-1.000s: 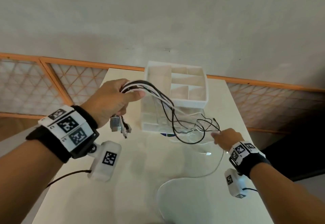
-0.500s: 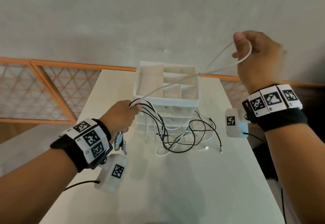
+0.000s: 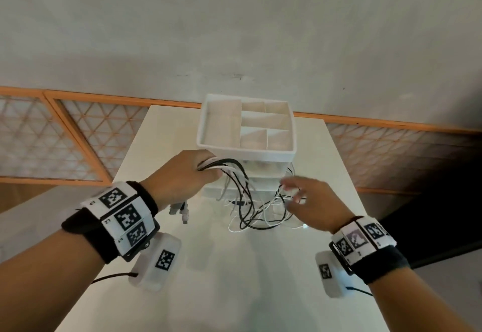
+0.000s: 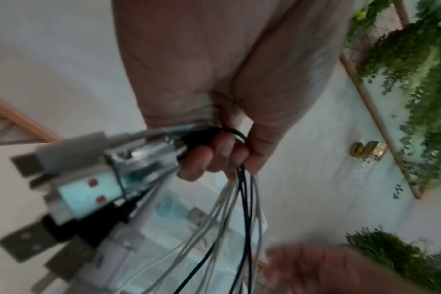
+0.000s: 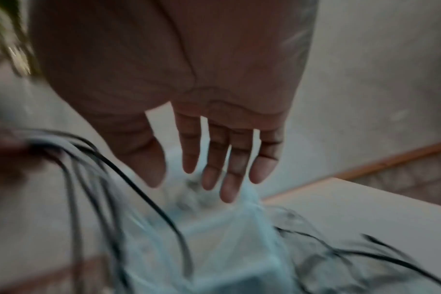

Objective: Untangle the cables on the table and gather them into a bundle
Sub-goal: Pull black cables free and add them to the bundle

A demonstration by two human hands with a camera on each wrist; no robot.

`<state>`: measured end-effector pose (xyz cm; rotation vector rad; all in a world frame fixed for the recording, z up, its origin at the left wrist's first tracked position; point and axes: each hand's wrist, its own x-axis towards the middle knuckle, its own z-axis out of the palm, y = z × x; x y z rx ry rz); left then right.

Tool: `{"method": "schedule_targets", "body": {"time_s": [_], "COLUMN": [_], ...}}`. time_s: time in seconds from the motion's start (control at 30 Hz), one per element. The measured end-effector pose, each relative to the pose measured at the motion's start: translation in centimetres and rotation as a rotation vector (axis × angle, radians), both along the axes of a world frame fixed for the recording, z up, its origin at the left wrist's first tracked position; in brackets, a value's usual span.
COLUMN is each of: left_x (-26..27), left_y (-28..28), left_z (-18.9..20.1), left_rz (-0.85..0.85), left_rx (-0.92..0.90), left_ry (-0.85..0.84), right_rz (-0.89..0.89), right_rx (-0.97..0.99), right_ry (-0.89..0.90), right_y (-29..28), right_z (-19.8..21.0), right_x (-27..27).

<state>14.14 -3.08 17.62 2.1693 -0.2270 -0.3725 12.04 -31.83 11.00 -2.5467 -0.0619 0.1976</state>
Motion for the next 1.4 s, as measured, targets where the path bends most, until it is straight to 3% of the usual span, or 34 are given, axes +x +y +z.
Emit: {"method": "schedule_targets", "body": {"time_s": [0.1, 0.23, 0.33, 0.43, 0.5, 0.57, 0.67, 0.77, 0.93, 1.03, 1.13, 1.2, 1.33, 1.4], "left_x": [-1.2, -2.0, -1.4, -1.5, -2.0, -2.2, -2.0, -2.6, -2.2, -1.8, -1.4, -1.1, -1.1, -1.0], "left_y": [-2.3, -3.5, -1.2, -1.0, -2.1, -2.7, -1.7, -1.2, -2.2, -2.7, -2.6, -2.3, -1.8, -2.1], "left_z": [1.3, 2.9, 2.7, 1.4, 0.5, -0.4, -1.7, -3.0, -3.2, -2.4, -1.8, -1.9, -2.0, -1.4], "left_rz": [-0.216, -0.342, -0.326, -0.329, -0.381, -0.331, -0.174, -0.227, -0.117, -0.148, -0.177, -0.17, -0.084, -0.038], "left_rx": [0.016, -0.025, -0.001, 0.08, 0.14, 0.109, -0.145, -0.157, -0.26, -0.104, -0.009, -0.133, -0.773, -0.926], "left_ry": [-0.002, -0.043, -0.024, -0.043, -0.125, -0.193, -0.073, -0.053, 0.048, 0.02, -0.022, 0.029, 0.415, 0.534], "right_rz": [0.156, 0.312, 0.183, 0.253, 0.333, 0.337, 0.155, 0.079, 0.167, 0.291, 0.272, 0.216, 0.193, 0.2], "right_rx": [0.309, 0.362, 0.25, 0.082, 0.116, 0.178, 0.4, 0.573, 0.436, 0.376, 0.449, 0.535, 0.716, 0.723], "right_ry": [-0.145, -0.172, -0.182, -0.085, -0.083, -0.12, -0.12, -0.173, -0.093, -0.002, -0.036, -0.122, -0.139, -0.114], "right_y": [4.7, 7.6, 5.7, 6.0, 7.9, 8.9, 7.7, 6.1, 5.1, 5.3, 5.9, 5.8, 5.3, 5.2], "right_z": [5.3, 5.9, 5.4, 4.4, 3.7, 3.2, 4.1, 4.8, 5.1, 5.4, 5.8, 5.8, 5.4, 5.4], "right_x": [-0.6, -0.1, 0.6, 0.0, -0.6, -0.6, -0.1, -0.1, -0.2, -0.5, -1.0, -1.1, -1.7, -1.8]}}
